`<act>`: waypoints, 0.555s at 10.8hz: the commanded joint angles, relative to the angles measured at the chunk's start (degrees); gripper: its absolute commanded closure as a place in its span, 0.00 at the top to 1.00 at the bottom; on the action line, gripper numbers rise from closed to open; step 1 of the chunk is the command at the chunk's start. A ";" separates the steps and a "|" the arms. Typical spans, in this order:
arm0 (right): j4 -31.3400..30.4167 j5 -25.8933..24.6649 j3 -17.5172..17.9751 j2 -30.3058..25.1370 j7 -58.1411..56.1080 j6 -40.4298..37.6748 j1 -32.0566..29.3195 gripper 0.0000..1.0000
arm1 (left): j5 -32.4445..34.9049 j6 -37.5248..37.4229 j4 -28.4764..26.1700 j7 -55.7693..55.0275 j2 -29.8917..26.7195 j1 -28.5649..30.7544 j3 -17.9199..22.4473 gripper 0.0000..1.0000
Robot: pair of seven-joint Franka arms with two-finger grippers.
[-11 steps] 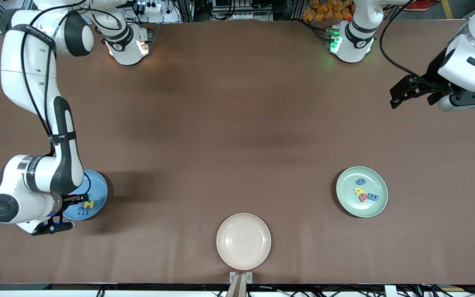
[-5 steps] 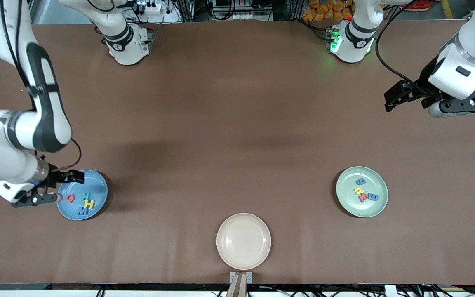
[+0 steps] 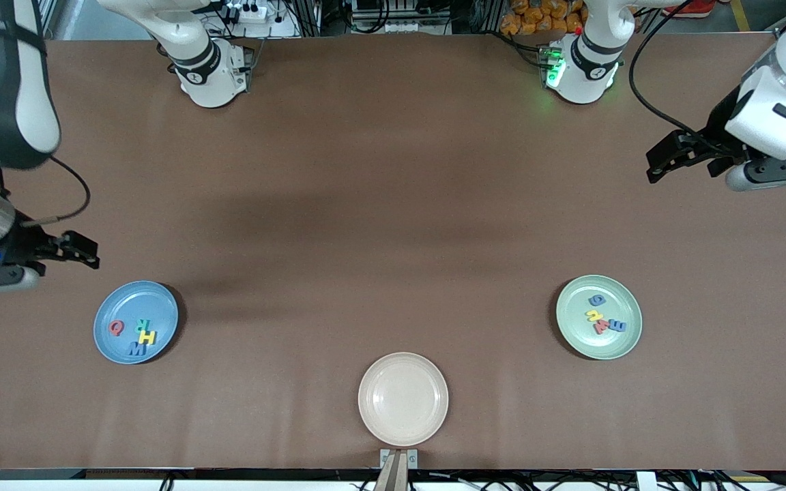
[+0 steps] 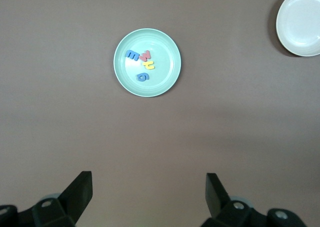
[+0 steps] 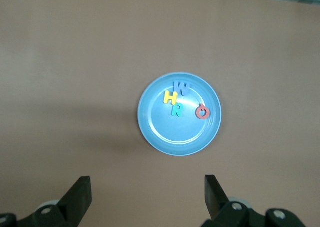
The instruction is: Sort uppercase to blue plate, lowercase to green plate
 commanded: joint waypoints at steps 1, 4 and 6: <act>5.07 -0.99 2.11 -2.22 1.82 -7.12 -2.54 1.00 | 1.18 -1.81 0.31 2.65 -1.37 0.23 0.83 1.00; 9.64 -1.69 5.80 -5.64 4.10 -15.73 -6.07 1.00 | 1.18 -3.65 0.57 4.16 -1.46 0.23 1.97 1.00; 15.53 -1.61 6.94 -5.74 8.22 -25.14 -6.16 1.00 | 1.09 -4.53 1.28 4.16 -1.46 0.23 1.97 1.00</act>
